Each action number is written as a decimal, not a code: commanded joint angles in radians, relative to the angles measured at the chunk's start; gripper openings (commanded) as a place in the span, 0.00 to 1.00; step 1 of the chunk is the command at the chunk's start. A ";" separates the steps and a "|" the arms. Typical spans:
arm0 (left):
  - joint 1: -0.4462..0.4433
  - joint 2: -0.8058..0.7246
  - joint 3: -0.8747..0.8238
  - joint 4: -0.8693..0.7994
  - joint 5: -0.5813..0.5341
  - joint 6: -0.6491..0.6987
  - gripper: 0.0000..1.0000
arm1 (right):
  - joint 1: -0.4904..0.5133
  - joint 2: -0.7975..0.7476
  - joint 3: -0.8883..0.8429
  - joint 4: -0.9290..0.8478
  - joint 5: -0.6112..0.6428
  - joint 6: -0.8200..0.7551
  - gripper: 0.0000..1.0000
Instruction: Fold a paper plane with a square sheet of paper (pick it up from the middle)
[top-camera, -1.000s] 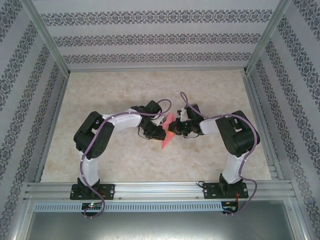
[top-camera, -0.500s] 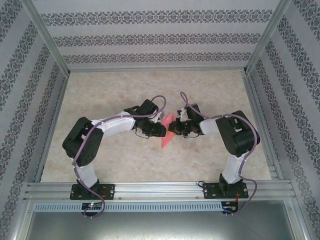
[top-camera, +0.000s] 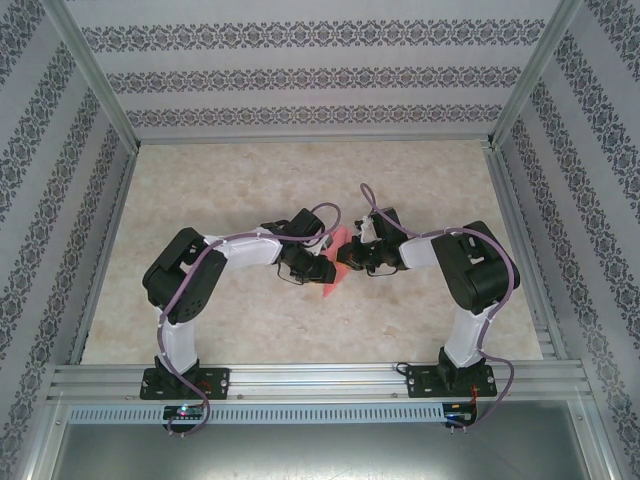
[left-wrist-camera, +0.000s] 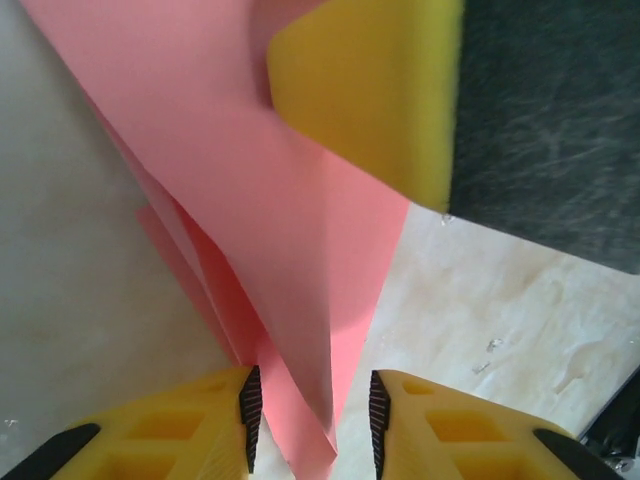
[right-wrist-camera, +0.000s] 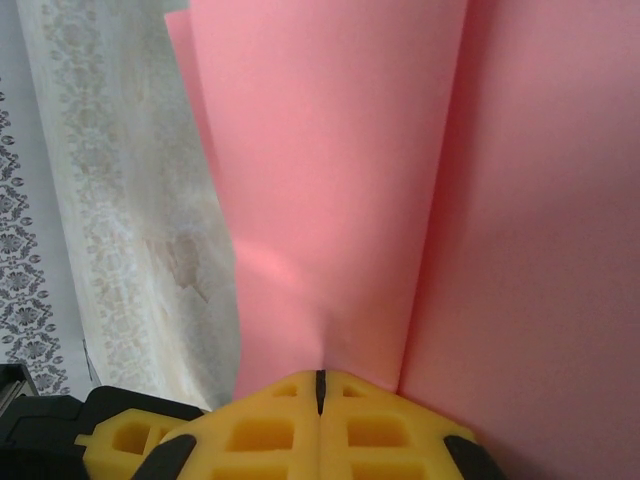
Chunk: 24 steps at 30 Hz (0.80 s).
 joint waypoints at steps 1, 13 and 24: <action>-0.014 0.015 0.016 -0.023 -0.041 0.016 0.32 | 0.008 0.013 -0.018 -0.048 0.015 -0.026 0.05; -0.013 0.027 0.007 -0.025 -0.033 0.020 0.16 | 0.006 0.021 -0.019 -0.040 0.011 -0.028 0.05; -0.021 0.042 -0.003 -0.022 -0.012 0.020 0.19 | 0.006 0.021 -0.016 -0.063 0.023 -0.044 0.05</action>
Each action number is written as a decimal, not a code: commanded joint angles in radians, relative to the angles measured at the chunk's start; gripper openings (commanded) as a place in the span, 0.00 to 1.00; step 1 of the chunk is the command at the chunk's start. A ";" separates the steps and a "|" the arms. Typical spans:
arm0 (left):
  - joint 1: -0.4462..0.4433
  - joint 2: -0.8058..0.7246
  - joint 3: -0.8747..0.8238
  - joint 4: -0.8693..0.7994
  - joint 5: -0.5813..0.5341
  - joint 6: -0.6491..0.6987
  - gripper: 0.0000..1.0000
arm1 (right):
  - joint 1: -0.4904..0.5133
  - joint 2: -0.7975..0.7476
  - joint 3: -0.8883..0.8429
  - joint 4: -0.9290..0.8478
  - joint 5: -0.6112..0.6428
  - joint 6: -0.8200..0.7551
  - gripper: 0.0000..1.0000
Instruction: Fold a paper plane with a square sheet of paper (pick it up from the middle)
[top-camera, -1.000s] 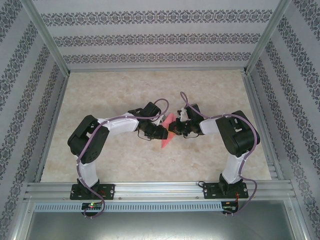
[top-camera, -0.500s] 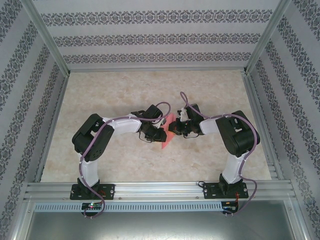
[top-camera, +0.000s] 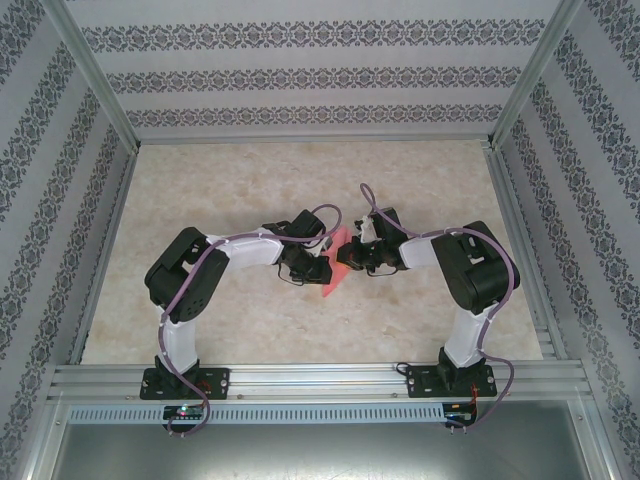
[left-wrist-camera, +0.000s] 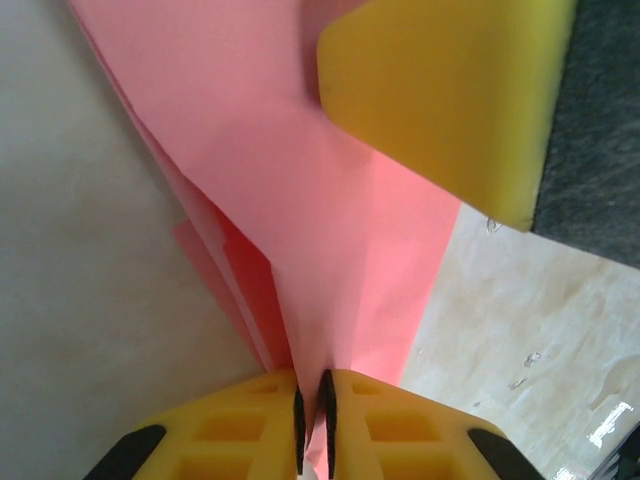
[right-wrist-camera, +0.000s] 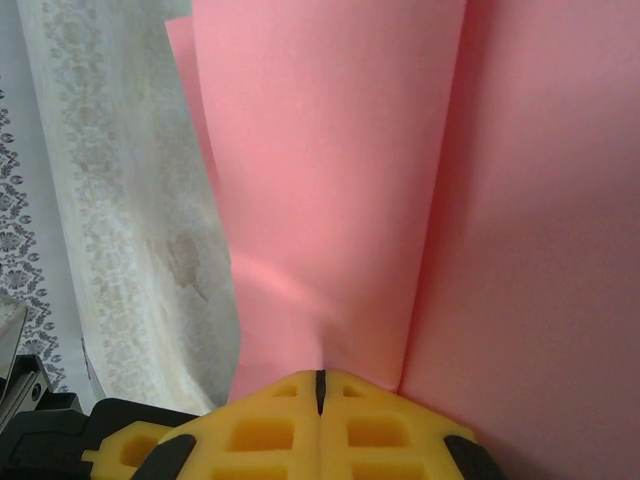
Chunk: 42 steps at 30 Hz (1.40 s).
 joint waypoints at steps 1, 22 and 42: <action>-0.018 0.019 -0.006 -0.016 0.007 0.016 0.20 | 0.006 0.020 -0.016 -0.068 0.025 -0.042 0.05; -0.009 -0.057 0.037 -0.051 0.003 0.000 0.20 | 0.007 0.024 -0.017 -0.072 0.020 -0.050 0.05; -0.011 0.018 0.001 -0.029 0.020 -0.007 0.01 | 0.004 0.028 -0.024 -0.073 0.024 -0.054 0.05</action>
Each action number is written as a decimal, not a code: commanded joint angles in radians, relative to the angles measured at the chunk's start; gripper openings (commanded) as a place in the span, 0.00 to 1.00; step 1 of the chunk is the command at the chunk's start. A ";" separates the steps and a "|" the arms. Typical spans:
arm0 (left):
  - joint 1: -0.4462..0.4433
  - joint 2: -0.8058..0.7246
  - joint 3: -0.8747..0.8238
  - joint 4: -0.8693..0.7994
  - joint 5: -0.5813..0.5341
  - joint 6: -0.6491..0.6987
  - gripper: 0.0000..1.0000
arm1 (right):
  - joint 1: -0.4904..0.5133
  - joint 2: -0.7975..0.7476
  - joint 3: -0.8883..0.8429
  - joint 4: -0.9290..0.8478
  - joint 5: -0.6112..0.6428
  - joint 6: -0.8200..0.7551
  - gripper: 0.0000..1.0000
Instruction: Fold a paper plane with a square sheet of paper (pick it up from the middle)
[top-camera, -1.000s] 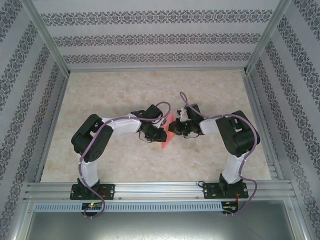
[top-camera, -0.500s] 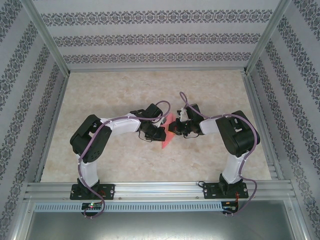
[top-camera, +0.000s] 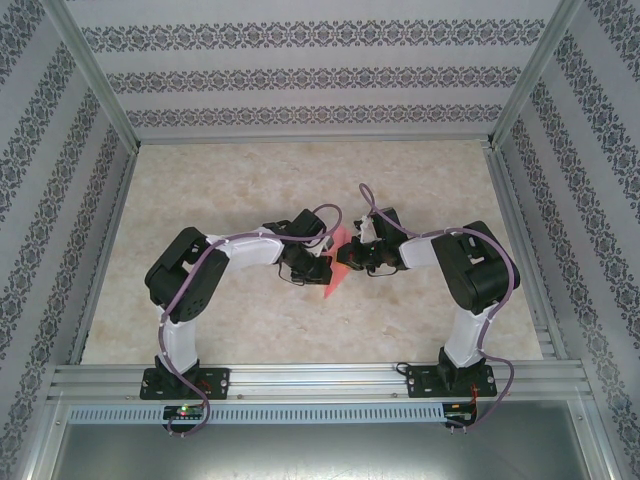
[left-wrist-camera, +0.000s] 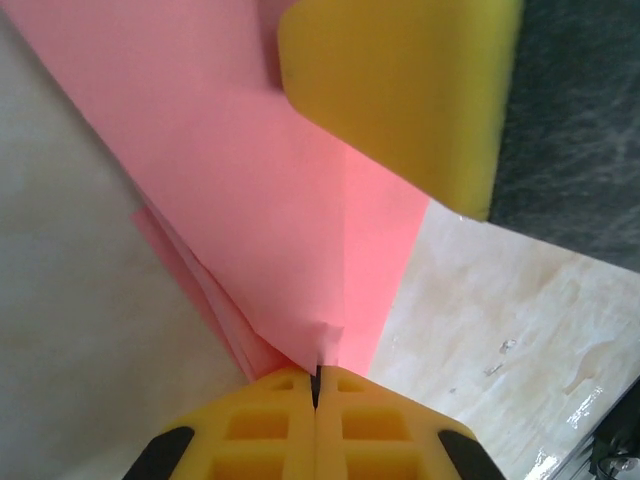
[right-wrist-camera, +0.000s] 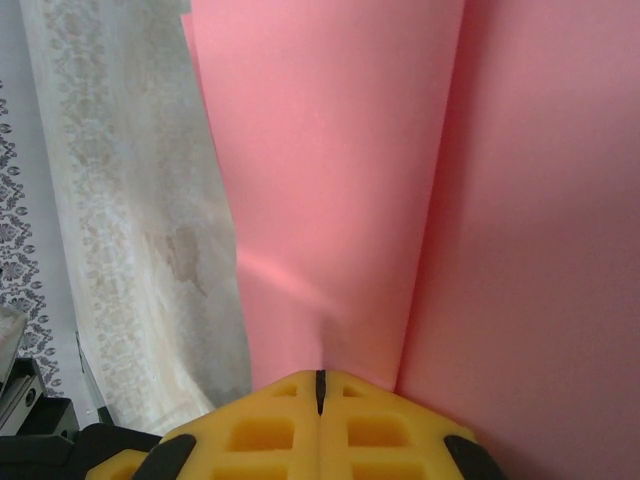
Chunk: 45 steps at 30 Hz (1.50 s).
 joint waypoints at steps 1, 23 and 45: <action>-0.009 0.017 -0.008 -0.021 -0.020 0.005 0.00 | 0.004 0.028 -0.023 -0.070 0.028 -0.029 0.05; -0.010 -0.016 -0.042 -0.065 -0.107 0.022 0.02 | 0.000 0.035 -0.012 -0.097 0.055 -0.043 0.05; -0.021 -0.136 0.088 -0.163 -0.164 0.072 0.25 | 0.003 0.033 0.001 -0.120 0.057 -0.051 0.04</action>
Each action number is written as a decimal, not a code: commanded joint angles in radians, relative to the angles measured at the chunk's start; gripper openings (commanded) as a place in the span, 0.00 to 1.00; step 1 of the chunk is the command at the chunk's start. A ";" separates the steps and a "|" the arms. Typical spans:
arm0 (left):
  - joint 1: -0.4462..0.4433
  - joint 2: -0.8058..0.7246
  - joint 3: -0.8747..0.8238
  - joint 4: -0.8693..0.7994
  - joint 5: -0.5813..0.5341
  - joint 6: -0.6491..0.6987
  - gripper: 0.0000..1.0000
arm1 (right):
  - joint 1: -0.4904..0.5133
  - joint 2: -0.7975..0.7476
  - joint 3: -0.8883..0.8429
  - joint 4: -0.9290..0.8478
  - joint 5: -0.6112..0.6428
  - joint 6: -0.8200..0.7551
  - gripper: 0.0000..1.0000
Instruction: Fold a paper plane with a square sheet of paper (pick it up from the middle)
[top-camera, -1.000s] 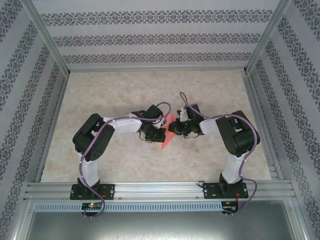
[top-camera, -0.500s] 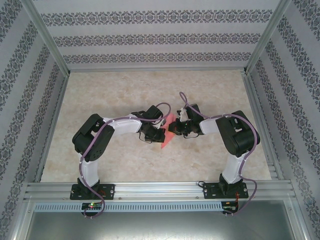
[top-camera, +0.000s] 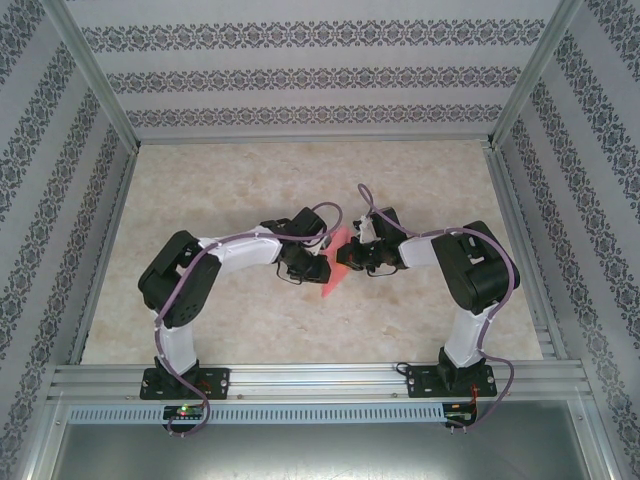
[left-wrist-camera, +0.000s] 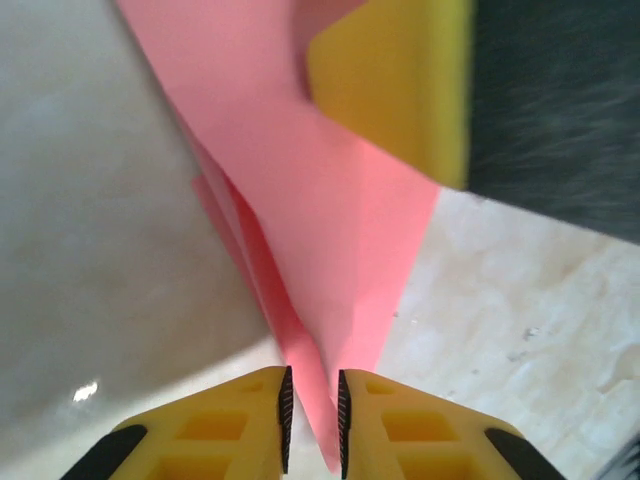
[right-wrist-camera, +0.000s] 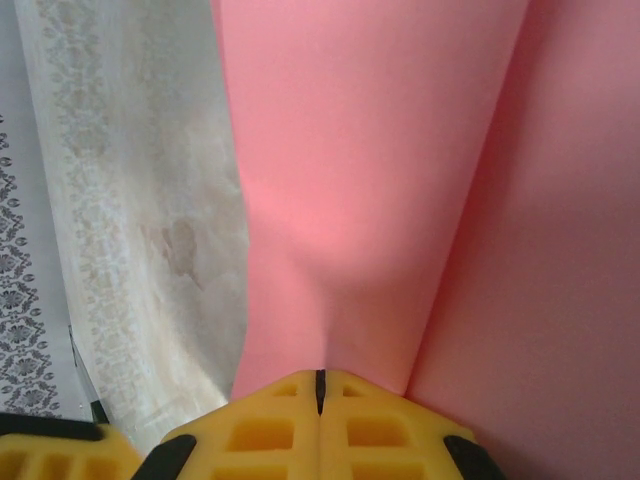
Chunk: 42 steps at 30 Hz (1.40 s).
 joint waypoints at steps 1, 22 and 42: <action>-0.009 -0.048 0.040 -0.044 -0.039 0.026 0.25 | 0.004 0.033 -0.009 -0.087 0.054 -0.023 0.04; -0.016 0.092 -0.039 0.084 0.064 0.012 0.10 | -0.002 0.034 -0.012 -0.074 0.037 -0.012 0.05; -0.038 0.130 -0.116 0.054 -0.061 0.065 0.08 | -0.005 -0.070 -0.037 -0.032 0.018 0.051 0.08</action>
